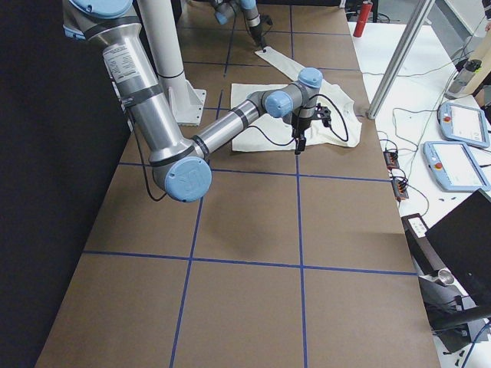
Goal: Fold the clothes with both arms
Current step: 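Move the left gripper to the other sleeve cuff and grasp it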
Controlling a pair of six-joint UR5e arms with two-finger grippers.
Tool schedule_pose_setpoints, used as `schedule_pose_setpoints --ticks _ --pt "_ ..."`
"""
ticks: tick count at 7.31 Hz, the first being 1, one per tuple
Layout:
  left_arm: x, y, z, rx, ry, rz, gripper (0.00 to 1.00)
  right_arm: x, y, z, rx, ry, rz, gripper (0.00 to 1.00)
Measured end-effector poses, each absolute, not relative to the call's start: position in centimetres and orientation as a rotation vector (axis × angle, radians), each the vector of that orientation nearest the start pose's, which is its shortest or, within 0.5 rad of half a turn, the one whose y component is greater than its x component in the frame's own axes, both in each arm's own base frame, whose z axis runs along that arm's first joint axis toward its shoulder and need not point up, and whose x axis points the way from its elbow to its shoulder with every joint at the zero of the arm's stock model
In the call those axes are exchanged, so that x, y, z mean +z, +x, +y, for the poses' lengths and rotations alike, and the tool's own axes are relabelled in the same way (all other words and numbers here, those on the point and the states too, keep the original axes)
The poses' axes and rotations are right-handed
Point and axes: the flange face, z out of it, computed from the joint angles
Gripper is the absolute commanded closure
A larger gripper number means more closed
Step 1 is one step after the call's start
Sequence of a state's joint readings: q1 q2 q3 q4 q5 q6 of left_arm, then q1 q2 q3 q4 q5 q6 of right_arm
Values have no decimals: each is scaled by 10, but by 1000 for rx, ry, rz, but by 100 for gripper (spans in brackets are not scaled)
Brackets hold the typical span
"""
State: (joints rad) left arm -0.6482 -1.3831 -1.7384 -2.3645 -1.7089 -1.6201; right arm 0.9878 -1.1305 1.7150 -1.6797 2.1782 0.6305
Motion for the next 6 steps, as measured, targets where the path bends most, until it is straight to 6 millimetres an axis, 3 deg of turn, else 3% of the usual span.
schedule_pose_setpoints --ticks 4,6 --pt "587 290 -368 -604 105 793 69 353 -284 -569 -104 37 -767 0" --pt "584 290 -368 -604 106 798 74 351 -283 -567 -105 35 -778 0"
